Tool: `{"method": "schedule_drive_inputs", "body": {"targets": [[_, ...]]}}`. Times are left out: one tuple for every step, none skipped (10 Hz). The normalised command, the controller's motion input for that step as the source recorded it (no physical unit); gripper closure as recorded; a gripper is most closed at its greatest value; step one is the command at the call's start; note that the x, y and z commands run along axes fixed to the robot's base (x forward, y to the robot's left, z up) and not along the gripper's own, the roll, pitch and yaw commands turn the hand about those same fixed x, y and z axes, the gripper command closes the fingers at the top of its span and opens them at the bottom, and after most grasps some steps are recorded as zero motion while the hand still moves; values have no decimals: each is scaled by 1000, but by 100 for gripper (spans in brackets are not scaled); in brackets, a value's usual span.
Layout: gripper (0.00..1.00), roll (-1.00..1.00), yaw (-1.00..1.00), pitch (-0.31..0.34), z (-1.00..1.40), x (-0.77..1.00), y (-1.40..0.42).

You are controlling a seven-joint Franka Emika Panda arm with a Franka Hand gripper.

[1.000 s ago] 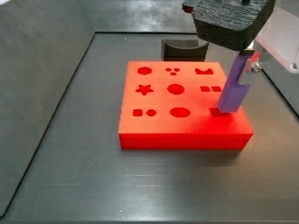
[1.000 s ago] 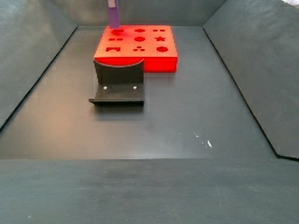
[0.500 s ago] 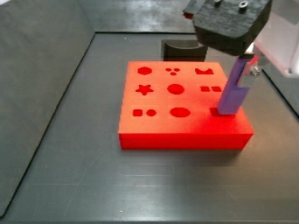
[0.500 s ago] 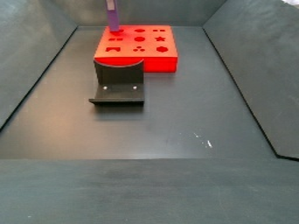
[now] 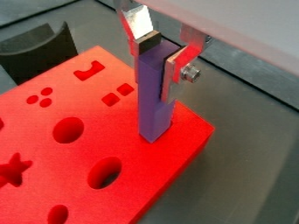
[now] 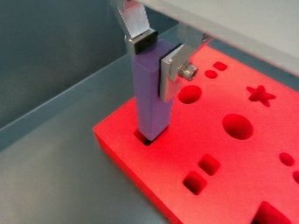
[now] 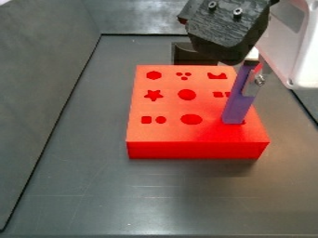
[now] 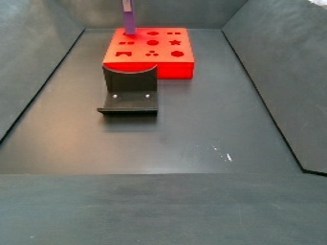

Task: Insert the rectangle object.

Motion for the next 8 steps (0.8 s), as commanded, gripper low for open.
{"method": "schedule_drive_inputs", "body": {"targets": [[100, 26, 0, 29, -174, 100, -46], [100, 57, 0, 26, -254, 0, 0], [100, 53, -6, 71, -209, 169, 0], [100, 39, -43, 83, -177, 263, 0], [100, 61, -60, 113, -183, 383, 0], [100, 106, -146, 130, -129, 426, 0], [100, 131, -103, 116, -203, 203, 0], [100, 173, -114, 139, -377, 154, 0]]}}
